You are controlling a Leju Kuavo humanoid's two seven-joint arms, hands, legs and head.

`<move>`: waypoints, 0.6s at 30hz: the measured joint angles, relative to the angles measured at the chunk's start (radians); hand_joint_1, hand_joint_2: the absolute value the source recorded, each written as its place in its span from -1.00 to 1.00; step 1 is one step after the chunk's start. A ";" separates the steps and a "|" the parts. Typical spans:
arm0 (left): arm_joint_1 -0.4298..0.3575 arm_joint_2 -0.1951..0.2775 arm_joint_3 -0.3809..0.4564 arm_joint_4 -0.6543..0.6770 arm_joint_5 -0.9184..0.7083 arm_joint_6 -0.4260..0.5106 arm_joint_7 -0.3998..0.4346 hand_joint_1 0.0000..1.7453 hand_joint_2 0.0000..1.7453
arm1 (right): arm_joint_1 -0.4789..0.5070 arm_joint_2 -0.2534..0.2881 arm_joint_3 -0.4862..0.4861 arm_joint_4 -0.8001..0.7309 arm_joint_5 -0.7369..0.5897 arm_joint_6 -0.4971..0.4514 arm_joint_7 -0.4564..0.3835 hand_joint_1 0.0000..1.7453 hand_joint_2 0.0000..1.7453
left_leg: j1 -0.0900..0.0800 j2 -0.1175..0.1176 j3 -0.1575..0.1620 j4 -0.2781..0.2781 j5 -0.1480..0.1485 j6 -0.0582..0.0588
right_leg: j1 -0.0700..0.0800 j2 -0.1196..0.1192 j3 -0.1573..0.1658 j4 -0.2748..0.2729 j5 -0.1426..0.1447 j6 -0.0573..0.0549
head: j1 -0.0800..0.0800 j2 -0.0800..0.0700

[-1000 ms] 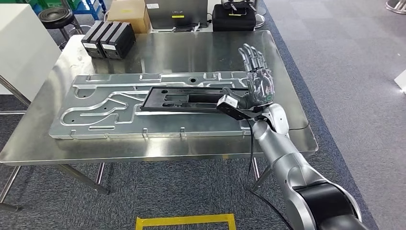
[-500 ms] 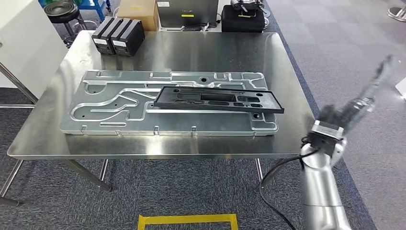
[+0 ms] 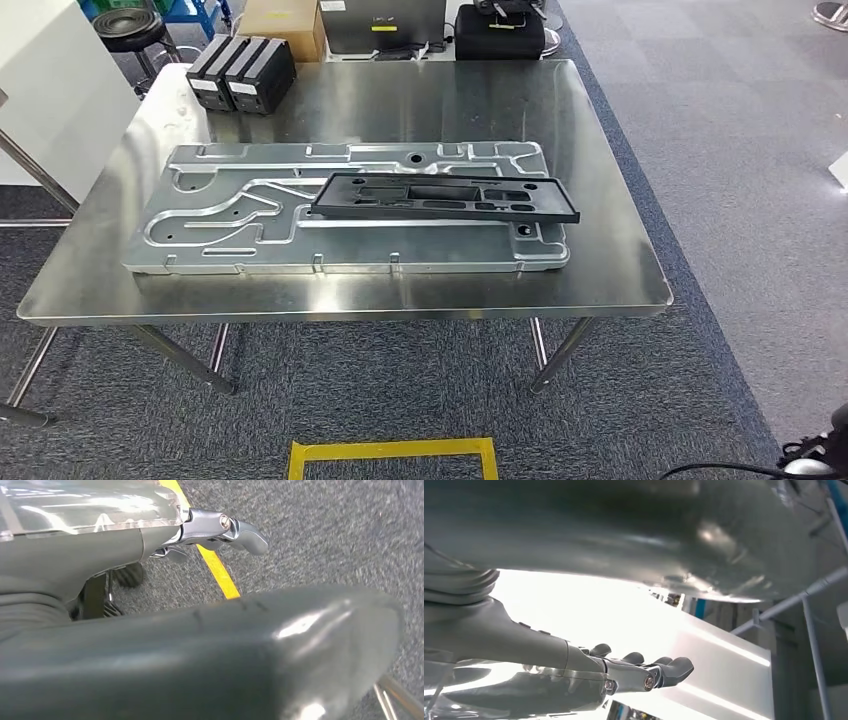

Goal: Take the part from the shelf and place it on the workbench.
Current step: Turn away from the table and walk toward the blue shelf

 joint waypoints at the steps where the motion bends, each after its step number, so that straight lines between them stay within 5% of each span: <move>1: -0.002 0.000 0.000 0.000 0.000 -0.002 0.001 -1.00 -1.00 | 0.008 0.002 -0.024 0.008 0.011 0.018 0.000 -1.00 -1.00 | -0.002 -0.001 0.018 -0.034 0.008 0.005 | 0.000 0.002 -0.003 0.002 0.005 0.006 | 0.000 0.000; 5: -0.006 -0.001 0.003 0.000 0.000 -0.006 0.002 -1.00 -1.00 | 0.017 0.021 -0.115 0.076 0.122 0.084 0.000 -1.00 -1.00 | -0.009 0.003 0.008 -0.047 0.037 0.031 | -0.006 0.008 -0.006 0.001 0.016 0.032 | 0.000 0.000; 7: -0.009 -0.002 0.007 0.000 0.000 -0.009 -0.002 -1.00 -1.00 | 0.011 0.032 -0.172 0.168 0.229 0.098 0.001 -1.00 -1.00 | -0.005 0.007 -0.012 -0.052 0.062 0.045 | -0.009 0.010 -0.027 0.057 -0.053 0.042 | 0.000 0.000; 9: -0.010 -0.004 0.010 0.000 0.000 -0.014 -0.008 -1.00 -1.00 | -0.003 0.041 -0.225 0.289 0.341 0.095 0.001 -1.00 -1.00 | -0.007 0.009 -0.039 -0.051 0.083 0.051 | -0.010 0.010 -0.061 0.180 -0.155 0.050 | 0.000 0.000; 10: -0.009 -0.004 0.011 0.000 0.000 -0.015 -0.010 -1.00 -1.00 | -0.010 0.045 -0.250 0.354 0.391 0.091 0.001 -1.00 -1.00 | -0.009 0.009 -0.053 -0.050 0.093 0.051 | -0.011 0.010 -0.070 0.238 -0.184 0.052 | 0.000 0.000; 12: -0.008 -0.008 0.014 0.000 0.000 -0.017 -0.011 -1.00 -1.00 | -0.025 0.053 -0.300 0.487 0.477 0.073 0.001 -1.00 -1.00 | -0.012 0.009 -0.081 -0.047 0.112 0.049 | -0.011 0.010 -0.045 0.269 -0.176 0.052 | 0.000 0.000; 14: -0.008 -0.012 0.017 0.000 0.000 -0.020 -0.005 -1.00 -1.00 | -0.049 0.057 -0.348 0.635 0.566 0.040 0.010 -1.00 -1.00 | -0.014 0.008 -0.103 -0.045 0.130 0.044 | -0.009 0.010 0.056 0.152 -0.131 0.043 | 0.000 0.000; 16: -0.009 -0.016 0.022 0.000 0.000 -0.027 0.005 -1.00 -1.00 | -0.076 0.058 -0.387 0.793 0.679 0.016 0.055 -1.00 -1.00 | -0.016 0.009 -0.114 -0.044 0.145 0.035 | -0.002 0.011 0.157 0.004 -0.123 0.030 | 0.000 0.000; 18: -0.010 -0.020 0.029 0.000 0.000 -0.033 0.013 -1.00 -1.00 | -0.092 0.061 -0.412 0.927 0.767 0.012 0.110 -1.00 -1.00 | -0.015 0.010 -0.117 -0.047 0.160 0.023 | 0.006 0.011 0.184 -0.050 -0.127 0.018 | -0.001 0.000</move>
